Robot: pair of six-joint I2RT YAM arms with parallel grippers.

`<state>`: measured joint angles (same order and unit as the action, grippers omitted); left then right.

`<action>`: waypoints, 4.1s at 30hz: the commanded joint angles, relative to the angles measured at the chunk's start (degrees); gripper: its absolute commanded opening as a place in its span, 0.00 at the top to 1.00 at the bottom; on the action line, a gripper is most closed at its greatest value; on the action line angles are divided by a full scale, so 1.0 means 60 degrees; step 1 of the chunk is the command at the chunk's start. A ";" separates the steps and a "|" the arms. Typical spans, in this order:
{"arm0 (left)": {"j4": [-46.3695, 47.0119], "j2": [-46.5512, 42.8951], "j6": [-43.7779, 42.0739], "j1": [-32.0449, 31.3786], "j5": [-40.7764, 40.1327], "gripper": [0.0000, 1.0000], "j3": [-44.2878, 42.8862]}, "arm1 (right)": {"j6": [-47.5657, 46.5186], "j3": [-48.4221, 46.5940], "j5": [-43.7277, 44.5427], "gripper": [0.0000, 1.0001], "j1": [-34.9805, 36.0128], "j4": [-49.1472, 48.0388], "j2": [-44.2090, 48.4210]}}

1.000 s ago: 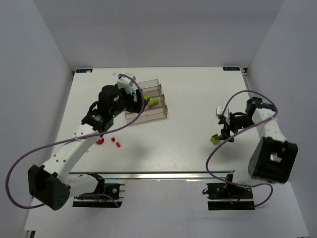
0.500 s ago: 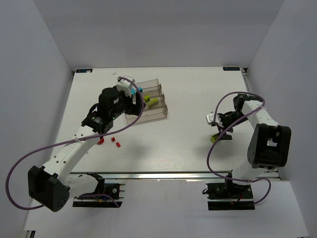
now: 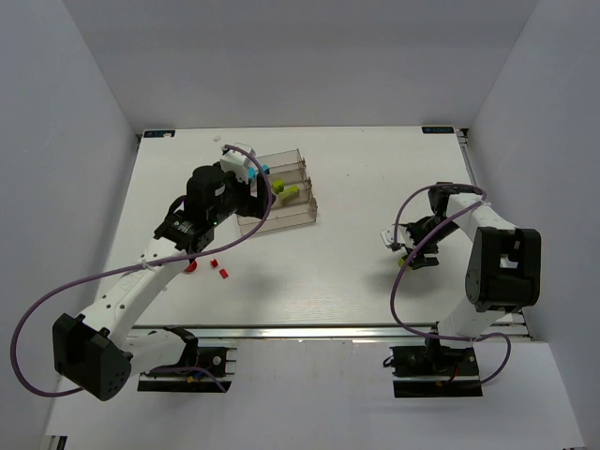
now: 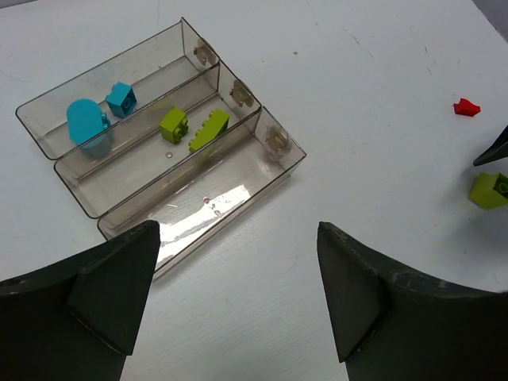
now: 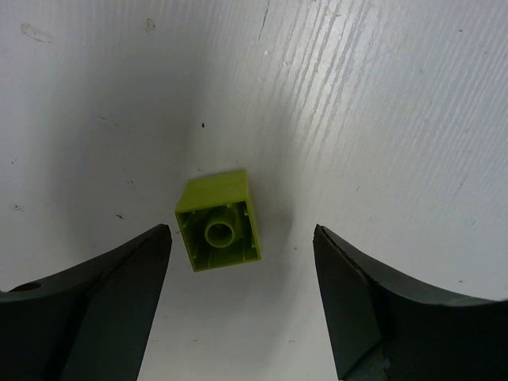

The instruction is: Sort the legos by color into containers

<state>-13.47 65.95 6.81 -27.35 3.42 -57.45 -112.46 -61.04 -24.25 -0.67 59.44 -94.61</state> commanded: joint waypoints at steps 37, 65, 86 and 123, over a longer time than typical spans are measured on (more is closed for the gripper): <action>0.7516 0.1634 0.5730 -0.0200 0.6258 0.12 0.2089 | 1.9644 0.0925 -0.6799 1.00 0.0697 -0.9266 0.2904; 1.4359 0.4784 0.8240 -0.1315 0.4645 0.02 0.1372 | 3.2956 0.3185 -0.7238 1.00 0.0843 -2.2903 0.2452; 1.3760 0.5414 0.8782 -0.1491 0.5421 0.10 0.0537 | 3.0434 0.2541 -0.6974 1.00 0.1239 -2.0454 0.2086; 0.9998 0.4902 0.7377 -0.1183 0.5422 1.00 0.0039 | 2.6391 0.2204 -0.6300 1.00 0.0785 -1.6762 0.2833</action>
<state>51.42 99.50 54.89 -34.96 36.75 -56.95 47.29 -46.15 -62.67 4.60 -39.75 -78.98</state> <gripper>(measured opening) 0.457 0.426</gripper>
